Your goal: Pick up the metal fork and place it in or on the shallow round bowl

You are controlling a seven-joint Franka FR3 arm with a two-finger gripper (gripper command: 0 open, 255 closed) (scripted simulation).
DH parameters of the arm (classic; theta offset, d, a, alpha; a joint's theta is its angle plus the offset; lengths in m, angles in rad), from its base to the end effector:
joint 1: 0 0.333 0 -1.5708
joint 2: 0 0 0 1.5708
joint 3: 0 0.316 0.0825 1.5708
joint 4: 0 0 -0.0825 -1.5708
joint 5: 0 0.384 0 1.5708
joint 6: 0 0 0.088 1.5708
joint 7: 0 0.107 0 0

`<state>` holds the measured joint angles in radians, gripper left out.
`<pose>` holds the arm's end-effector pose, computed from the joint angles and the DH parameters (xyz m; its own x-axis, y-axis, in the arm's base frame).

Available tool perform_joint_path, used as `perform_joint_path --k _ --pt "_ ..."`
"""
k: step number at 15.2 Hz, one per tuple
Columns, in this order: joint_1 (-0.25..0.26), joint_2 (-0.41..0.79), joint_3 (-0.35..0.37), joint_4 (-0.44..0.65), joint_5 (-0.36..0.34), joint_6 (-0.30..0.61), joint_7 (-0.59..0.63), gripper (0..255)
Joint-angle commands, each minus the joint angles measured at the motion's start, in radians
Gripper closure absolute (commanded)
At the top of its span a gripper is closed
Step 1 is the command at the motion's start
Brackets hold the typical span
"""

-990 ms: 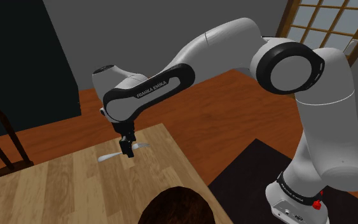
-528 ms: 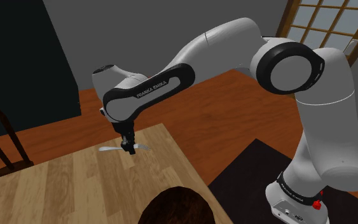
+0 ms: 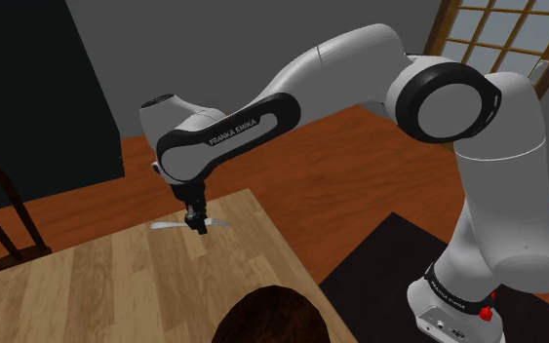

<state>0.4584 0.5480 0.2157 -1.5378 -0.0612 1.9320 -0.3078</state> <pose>0.5469 0.4051 0.3299 0.5445 0.8307 -0.1160 0.8260 -0.5551 -0.0978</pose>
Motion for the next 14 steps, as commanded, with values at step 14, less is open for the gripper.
perform_joint_path --k 14 --pt "-0.001 -0.059 0.007 0.114 0.012 -0.172 -0.002 255"
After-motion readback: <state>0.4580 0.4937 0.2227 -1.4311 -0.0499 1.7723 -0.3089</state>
